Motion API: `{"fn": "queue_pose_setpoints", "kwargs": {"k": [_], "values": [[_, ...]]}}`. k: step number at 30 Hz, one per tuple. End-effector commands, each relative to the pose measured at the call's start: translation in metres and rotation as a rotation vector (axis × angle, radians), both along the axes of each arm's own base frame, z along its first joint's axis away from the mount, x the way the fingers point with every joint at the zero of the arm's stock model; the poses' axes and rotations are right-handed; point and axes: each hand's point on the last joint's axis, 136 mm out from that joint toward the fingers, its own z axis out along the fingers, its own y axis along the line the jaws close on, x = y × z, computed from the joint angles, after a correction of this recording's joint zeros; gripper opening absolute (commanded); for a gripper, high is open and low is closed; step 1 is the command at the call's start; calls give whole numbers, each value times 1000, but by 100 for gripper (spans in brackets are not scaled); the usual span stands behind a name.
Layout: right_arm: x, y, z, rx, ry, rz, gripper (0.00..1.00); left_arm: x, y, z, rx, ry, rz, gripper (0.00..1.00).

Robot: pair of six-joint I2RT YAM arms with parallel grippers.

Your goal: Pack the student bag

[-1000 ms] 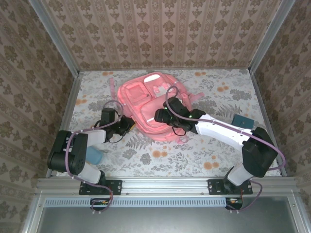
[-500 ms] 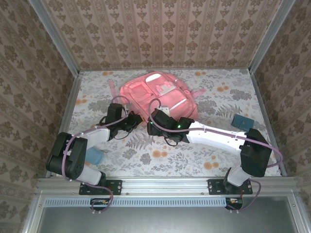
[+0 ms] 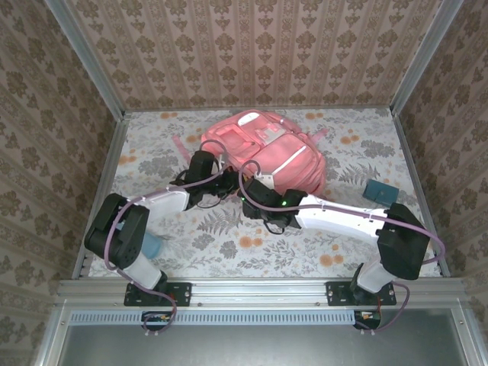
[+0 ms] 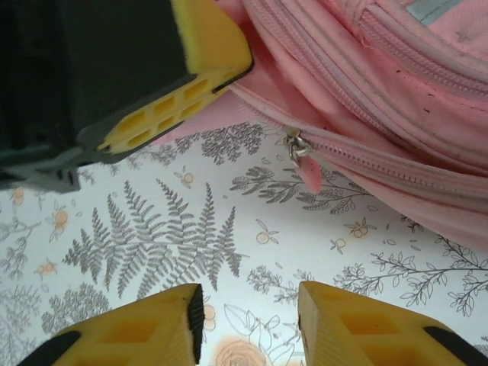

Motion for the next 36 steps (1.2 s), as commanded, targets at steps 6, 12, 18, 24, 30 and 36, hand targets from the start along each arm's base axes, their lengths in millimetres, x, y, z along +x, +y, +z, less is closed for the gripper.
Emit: {"fn": "queue_pose_setpoints", "kwargs": {"k": [6, 12, 18, 24, 30, 36], "values": [[40, -14, -16, -40, -11, -68, 34, 7, -19, 34, -83, -72, -52, 2], [52, -5, -23, -43, -3, -39, 29, 8, -24, 33, -106, -61, -49, 2], [47, 2, -27, 10, 9, -18, 33, 8, -25, 32, -96, -63, -56, 3], [48, 0, -32, 9, 7, -35, 37, 3, -27, 35, -108, -57, -90, 3], [62, -14, -36, -100, -33, -100, 30, 3, -27, 37, -106, -61, -86, 2], [72, -27, -34, -189, -85, -148, 32, 4, -27, 39, -111, -62, -86, 2]]}}
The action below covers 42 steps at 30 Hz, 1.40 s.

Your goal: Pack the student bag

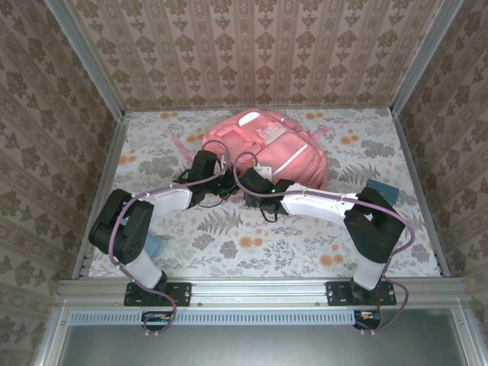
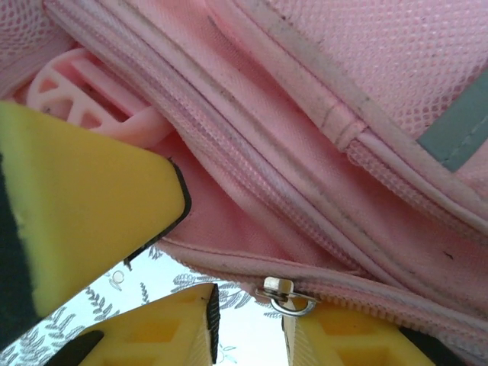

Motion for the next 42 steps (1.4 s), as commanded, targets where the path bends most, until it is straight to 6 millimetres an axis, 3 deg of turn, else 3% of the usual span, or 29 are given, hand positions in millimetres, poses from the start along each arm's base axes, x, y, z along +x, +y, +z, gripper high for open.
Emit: {"fn": "queue_pose_setpoints", "kwargs": {"k": [1, 6, 14, 18, 22, 34, 42], "values": [[16, -18, 5, -102, -71, -64, 34, 3, -20, 47, -106, -104, -75, 2], [23, -28, 15, -156, -130, -119, 37, 3, -20, 47, -108, -102, -73, 2], [18, -60, 34, -230, -215, -272, 25, 5, -20, 48, -113, -100, -65, 2], [15, -63, 37, -226, -212, -283, 26, 4, -20, 46, -111, -97, -67, 1], [16, -58, 37, -220, -201, -280, 34, 4, -21, 47, -115, -98, -66, 1], [10, -65, 34, -259, -157, -271, 6, 6, -17, 44, -107, -97, -54, 1], [-16, -78, 23, -223, -44, -192, 3, 18, 1, 31, -71, -91, 16, 0]]}}
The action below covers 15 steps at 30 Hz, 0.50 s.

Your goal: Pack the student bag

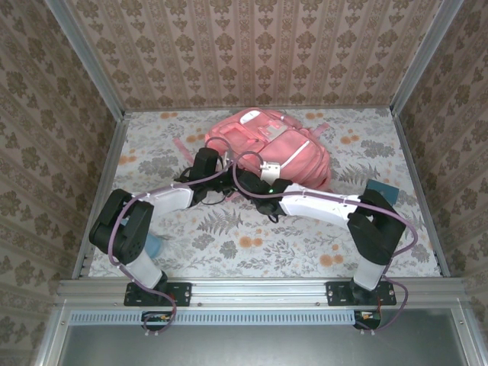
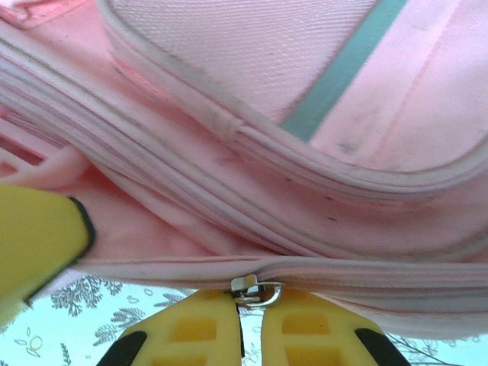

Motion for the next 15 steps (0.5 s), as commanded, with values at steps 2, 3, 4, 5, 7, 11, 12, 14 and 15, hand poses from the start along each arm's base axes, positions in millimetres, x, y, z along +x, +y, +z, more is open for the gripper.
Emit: {"fn": "queue_pose_setpoints", "kwargs": {"k": [2, 3, 4, 5, 7, 11, 12, 14, 15], "values": [[-23, -47, -3, -70, 85, -20, 3, 19, 17, 8, -10, -55, 55, 0], [-28, -52, -4, -77, 96, -21, 3, 20, 19, 5, -5, -55, 61, 0], [-33, -60, -5, -88, 108, -28, 3, 21, 22, 2, -1, -51, 66, 0], [-38, -67, -5, -97, 116, -31, 3, 23, 23, 0, 3, -49, 70, 0], [-46, -80, -4, -109, 127, -40, 4, 25, 26, -4, 7, -41, 76, 0], [-55, -106, -6, -94, 152, -91, 5, 27, 29, -7, 6, -37, 82, 0], [-55, -108, -4, -77, 151, -89, 7, 27, 30, -6, 7, -40, 83, 0], [-52, -96, 0, -26, 155, -21, 15, 27, 29, -5, 5, -40, 78, 0], [-51, -87, 0, -7, 162, 23, 20, 27, 29, -4, 3, -42, 77, 0]]}}
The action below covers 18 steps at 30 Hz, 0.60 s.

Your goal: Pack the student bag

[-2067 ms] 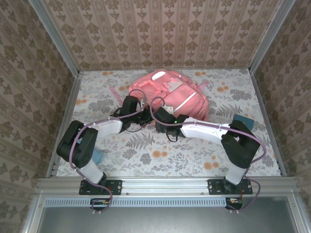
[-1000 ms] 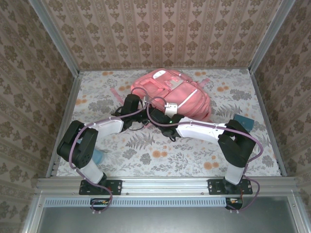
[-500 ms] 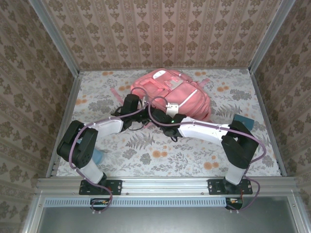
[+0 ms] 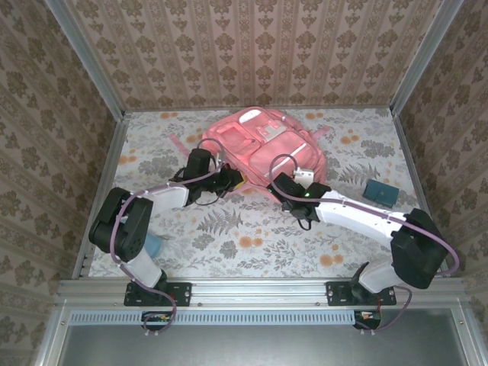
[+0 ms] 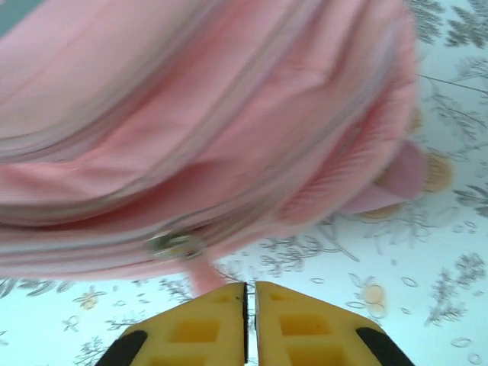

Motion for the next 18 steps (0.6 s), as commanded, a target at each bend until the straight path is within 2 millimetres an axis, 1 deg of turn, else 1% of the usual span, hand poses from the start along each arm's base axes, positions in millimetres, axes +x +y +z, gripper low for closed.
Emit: {"fn": "queue_pose_setpoints", "kwargs": {"k": [1, 2, 4, 5, 8, 10, 11, 14, 16, 18], "values": [[-7, 14, 3, 37, 49, 129, 28, 14, 2, 13, -13, -88, 13, 0], [-6, 23, 6, 61, 58, 176, 34, 14, 2, 14, -14, -90, 12, 0], [-6, 29, 11, 65, 65, 210, 45, 14, 2, 13, -11, -88, 12, 0], [-5, 29, 13, 55, 65, 224, 48, 13, 3, 13, -10, -88, 12, 0], [-2, 32, 9, 29, 81, 265, 56, 13, 3, 13, -10, -88, 9, 0], [0, 33, 6, 13, 97, 279, 56, 13, 2, 13, -10, -89, 5, 0], [1, 35, 4, 10, 104, 293, 55, 12, 2, 13, -10, -87, 3, 0], [6, 39, -2, 0, 121, 315, 47, 12, 2, 12, -7, -86, 2, 0], [10, 37, -5, -27, 120, 307, 42, 12, 2, 12, -7, -85, 2, 0], [14, 28, -9, -67, 126, 268, 38, 11, 2, 12, -7, -83, 3, 0]]}}
